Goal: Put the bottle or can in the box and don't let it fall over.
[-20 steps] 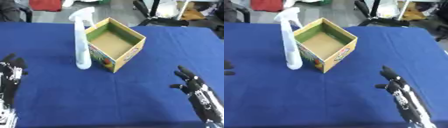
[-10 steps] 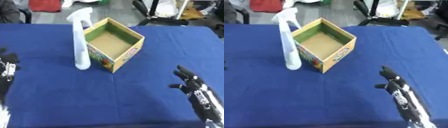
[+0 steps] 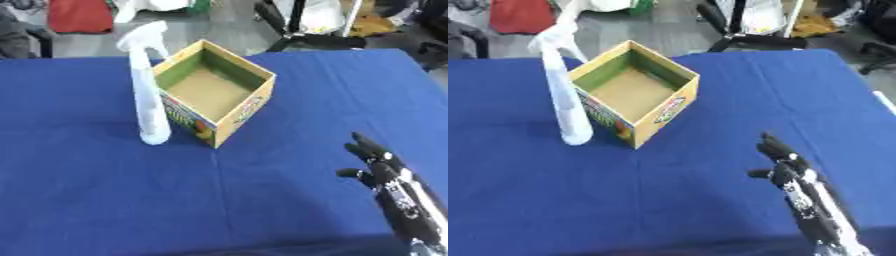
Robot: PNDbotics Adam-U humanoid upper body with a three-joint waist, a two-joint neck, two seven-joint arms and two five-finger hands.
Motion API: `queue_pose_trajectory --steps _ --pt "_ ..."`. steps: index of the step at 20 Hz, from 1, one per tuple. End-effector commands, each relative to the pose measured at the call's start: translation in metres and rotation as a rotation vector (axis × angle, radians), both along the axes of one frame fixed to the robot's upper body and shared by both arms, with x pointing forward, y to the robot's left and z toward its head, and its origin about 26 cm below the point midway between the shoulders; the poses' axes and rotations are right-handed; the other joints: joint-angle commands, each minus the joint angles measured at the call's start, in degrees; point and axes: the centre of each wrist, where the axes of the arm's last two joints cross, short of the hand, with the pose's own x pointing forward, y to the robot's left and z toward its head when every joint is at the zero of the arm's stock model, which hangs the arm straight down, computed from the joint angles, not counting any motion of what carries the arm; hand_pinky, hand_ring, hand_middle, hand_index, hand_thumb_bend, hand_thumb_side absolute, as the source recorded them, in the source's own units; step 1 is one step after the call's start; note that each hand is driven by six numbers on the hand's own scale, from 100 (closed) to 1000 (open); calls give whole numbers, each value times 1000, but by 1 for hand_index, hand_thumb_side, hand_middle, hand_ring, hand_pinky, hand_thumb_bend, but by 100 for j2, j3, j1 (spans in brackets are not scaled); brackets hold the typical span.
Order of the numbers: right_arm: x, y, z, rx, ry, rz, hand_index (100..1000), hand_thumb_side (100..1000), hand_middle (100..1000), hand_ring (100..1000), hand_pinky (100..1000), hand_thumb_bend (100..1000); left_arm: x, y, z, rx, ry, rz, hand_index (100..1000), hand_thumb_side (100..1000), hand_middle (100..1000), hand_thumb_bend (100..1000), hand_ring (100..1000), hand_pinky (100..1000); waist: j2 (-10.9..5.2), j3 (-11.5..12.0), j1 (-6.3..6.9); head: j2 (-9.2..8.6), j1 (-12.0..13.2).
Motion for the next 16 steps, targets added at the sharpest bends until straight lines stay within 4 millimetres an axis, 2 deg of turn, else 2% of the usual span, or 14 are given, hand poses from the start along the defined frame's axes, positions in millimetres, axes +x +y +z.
queue_pose_trajectory --steps 1,4,9,16 --pt "-1 -3 5 -33 -12 20 918 683 1000 1000 730 100 16 -1 22 204 61 18 855 758 639 437 680 703 -95 -51 40 -53 44" --pt "-1 -5 6 -41 -13 25 918 684 1000 1000 730 100 39 -17 27 351 119 -12 847 763 637 434 679 716 -80 -132 75 -83 38" --pt "-1 -5 7 -50 -14 35 918 687 1000 1000 730 100 73 -40 19 474 202 -65 850 749 642 438 682 724 -54 -261 121 -111 57" --pt "1 -3 8 -48 -19 52 918 688 1000 1000 730 100 110 -47 0 520 322 -54 858 736 656 466 689 725 -22 -437 124 -186 98"
